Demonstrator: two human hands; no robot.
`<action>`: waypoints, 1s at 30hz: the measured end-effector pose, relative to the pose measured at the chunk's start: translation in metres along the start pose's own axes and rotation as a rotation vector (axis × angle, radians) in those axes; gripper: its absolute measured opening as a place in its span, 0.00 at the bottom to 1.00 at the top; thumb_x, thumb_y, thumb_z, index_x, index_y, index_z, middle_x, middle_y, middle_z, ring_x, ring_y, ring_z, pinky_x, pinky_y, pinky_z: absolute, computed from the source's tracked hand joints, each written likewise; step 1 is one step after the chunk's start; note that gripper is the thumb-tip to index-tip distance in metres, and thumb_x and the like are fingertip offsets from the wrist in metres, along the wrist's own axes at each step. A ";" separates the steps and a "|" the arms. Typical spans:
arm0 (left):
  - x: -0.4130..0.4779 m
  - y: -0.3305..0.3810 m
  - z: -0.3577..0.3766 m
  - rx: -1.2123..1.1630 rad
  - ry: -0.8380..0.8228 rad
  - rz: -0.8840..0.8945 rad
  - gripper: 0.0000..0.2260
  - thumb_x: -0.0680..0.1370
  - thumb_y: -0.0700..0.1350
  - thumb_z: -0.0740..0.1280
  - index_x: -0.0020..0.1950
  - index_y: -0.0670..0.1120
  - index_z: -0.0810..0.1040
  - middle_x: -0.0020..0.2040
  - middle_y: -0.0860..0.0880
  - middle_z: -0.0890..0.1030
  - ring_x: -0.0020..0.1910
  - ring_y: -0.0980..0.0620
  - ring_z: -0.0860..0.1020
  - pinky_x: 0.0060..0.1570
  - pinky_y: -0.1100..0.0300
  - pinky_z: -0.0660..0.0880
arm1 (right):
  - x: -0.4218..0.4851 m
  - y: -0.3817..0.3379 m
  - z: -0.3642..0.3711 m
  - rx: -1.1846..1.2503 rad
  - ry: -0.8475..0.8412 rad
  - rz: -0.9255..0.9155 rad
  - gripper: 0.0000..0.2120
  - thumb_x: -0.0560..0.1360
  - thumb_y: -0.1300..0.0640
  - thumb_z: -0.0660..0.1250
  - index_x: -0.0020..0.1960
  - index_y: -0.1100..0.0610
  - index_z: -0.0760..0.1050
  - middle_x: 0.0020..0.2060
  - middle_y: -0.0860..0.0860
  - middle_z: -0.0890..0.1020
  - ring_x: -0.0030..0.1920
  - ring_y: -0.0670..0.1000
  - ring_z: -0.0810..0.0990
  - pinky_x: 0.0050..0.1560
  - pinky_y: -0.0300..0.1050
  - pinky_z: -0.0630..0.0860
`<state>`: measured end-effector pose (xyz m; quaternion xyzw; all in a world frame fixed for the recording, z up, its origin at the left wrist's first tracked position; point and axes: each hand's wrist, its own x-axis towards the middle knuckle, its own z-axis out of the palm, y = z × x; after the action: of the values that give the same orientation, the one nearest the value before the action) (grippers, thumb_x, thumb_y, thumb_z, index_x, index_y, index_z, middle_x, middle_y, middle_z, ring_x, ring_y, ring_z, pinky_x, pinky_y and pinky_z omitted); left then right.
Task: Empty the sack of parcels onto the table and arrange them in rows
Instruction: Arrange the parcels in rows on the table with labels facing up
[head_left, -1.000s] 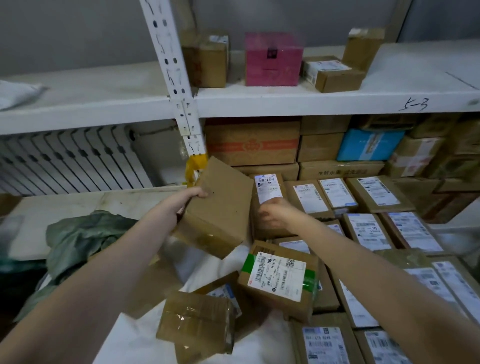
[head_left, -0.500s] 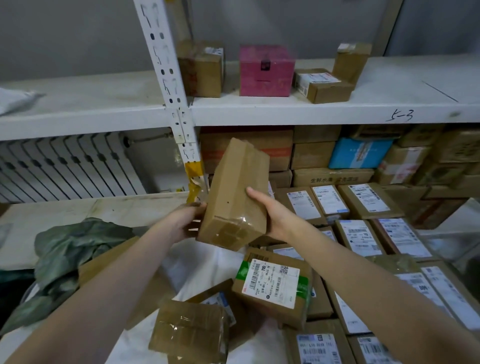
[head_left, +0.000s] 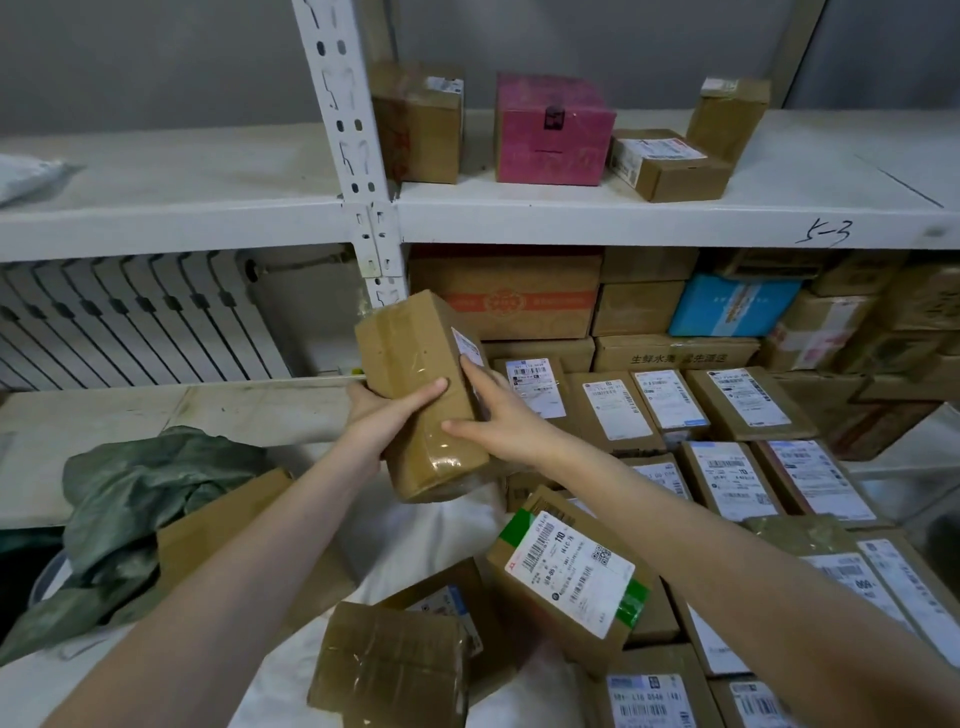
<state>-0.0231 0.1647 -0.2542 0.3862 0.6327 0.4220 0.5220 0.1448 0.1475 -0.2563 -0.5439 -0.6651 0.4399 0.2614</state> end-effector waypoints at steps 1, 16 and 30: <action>0.001 -0.001 -0.001 0.039 0.046 0.019 0.56 0.46 0.64 0.81 0.68 0.47 0.64 0.59 0.49 0.78 0.56 0.49 0.79 0.57 0.46 0.77 | 0.000 0.001 0.004 -0.004 -0.015 -0.022 0.44 0.74 0.50 0.71 0.79 0.48 0.46 0.78 0.47 0.51 0.77 0.53 0.53 0.75 0.55 0.57; 0.022 -0.029 -0.027 0.109 -0.027 -0.222 0.36 0.66 0.61 0.74 0.69 0.51 0.66 0.59 0.45 0.78 0.55 0.42 0.77 0.54 0.45 0.75 | 0.016 0.029 0.015 0.216 0.140 0.194 0.30 0.75 0.60 0.69 0.74 0.59 0.61 0.69 0.55 0.71 0.67 0.54 0.72 0.62 0.46 0.72; 0.075 -0.081 -0.008 0.090 -0.064 -0.331 0.19 0.78 0.59 0.63 0.64 0.51 0.76 0.54 0.48 0.83 0.51 0.46 0.79 0.56 0.52 0.73 | 0.040 0.065 0.030 0.101 0.035 0.296 0.37 0.68 0.59 0.77 0.72 0.57 0.62 0.65 0.52 0.74 0.66 0.53 0.72 0.63 0.47 0.72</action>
<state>-0.0468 0.2055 -0.3543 0.3128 0.6891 0.2890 0.5863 0.1417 0.1780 -0.3324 -0.6299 -0.5500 0.4969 0.2320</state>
